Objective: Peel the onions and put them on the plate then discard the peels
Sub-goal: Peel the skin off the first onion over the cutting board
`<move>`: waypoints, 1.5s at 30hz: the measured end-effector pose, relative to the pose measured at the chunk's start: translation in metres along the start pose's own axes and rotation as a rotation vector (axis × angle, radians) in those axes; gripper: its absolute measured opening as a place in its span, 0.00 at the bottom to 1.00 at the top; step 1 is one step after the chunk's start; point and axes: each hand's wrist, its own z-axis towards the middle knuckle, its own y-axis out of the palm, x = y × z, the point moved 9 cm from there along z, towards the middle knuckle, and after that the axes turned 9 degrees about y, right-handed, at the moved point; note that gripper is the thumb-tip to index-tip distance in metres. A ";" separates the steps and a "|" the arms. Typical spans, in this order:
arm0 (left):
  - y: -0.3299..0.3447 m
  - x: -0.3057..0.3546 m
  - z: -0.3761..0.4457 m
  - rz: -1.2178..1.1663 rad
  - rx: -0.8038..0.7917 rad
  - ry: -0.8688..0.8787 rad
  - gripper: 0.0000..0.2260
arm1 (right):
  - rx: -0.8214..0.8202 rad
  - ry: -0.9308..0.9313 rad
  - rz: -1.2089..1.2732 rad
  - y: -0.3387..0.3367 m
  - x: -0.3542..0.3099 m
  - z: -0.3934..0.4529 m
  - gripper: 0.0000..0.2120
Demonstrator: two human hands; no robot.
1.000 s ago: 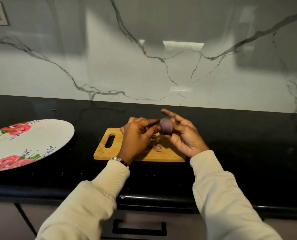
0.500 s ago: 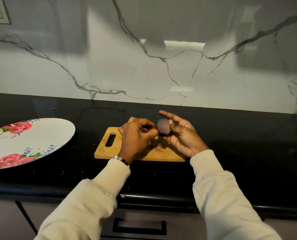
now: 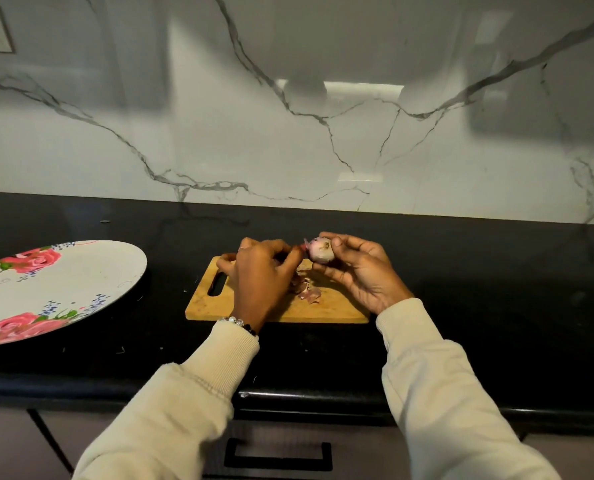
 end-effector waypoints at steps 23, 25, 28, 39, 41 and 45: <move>0.006 0.010 0.002 -0.064 0.000 0.290 0.07 | -0.032 -0.036 -0.194 0.005 0.001 -0.007 0.09; 0.008 0.011 0.002 -0.064 -0.019 0.297 0.08 | 0.000 -0.018 -0.187 0.003 0.003 -0.006 0.07; 0.013 0.014 0.001 -0.094 -0.078 0.291 0.10 | 0.052 -0.002 -0.154 -0.001 0.002 -0.005 0.06; 0.016 0.016 0.000 -0.088 -0.135 0.273 0.15 | 0.031 -0.022 -0.255 -0.002 0.001 -0.004 0.07; 0.017 0.018 0.000 -0.059 -0.145 0.296 0.15 | 0.022 -0.024 -0.260 -0.002 0.002 -0.002 0.07; 0.010 0.020 0.000 -0.128 -0.093 0.279 0.12 | 0.003 -0.031 -0.283 -0.003 0.002 0.001 0.08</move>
